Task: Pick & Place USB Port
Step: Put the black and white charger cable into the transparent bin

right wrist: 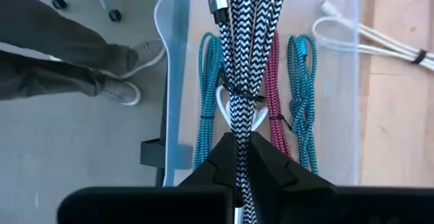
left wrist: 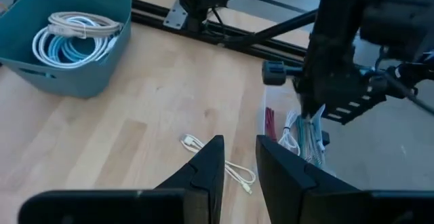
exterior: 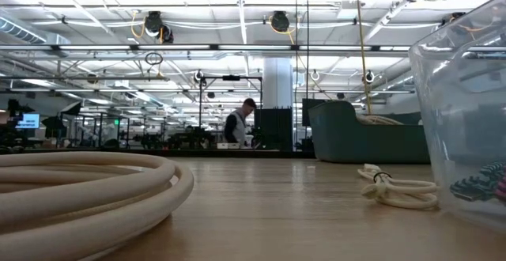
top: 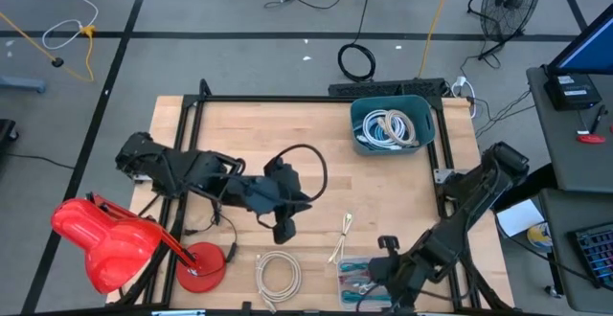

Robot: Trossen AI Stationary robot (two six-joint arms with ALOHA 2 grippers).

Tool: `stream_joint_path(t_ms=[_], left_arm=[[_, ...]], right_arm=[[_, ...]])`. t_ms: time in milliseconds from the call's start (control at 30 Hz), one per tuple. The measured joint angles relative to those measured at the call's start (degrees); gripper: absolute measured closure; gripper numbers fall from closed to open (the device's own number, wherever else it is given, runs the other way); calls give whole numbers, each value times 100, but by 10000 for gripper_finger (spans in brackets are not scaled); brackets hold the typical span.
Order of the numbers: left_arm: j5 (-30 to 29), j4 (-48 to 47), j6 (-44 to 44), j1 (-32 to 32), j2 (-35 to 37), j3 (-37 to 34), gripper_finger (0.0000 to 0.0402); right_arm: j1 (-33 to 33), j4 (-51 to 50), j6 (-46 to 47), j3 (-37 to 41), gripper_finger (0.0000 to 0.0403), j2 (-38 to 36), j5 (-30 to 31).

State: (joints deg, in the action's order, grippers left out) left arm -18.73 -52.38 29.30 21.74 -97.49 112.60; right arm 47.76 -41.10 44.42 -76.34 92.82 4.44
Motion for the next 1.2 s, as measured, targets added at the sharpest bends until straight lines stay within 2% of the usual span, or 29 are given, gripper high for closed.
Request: stream_joint_path(t_ms=[233,567,833,1200], left_arm=[[-133,-6,276,304,0,0,314],[-493,-63,438,600,0,-2,314],[-727,-68,533,727,0,-2,314],[-729,-102,576,727,0,-2,314]], right_arm=[[36,208,-33,5,395,543,-292],[73,509,-38,21,395,645,-283],[73,795,193,565,395,647,-312],[69,1047,307,1160,393,634,-464]])
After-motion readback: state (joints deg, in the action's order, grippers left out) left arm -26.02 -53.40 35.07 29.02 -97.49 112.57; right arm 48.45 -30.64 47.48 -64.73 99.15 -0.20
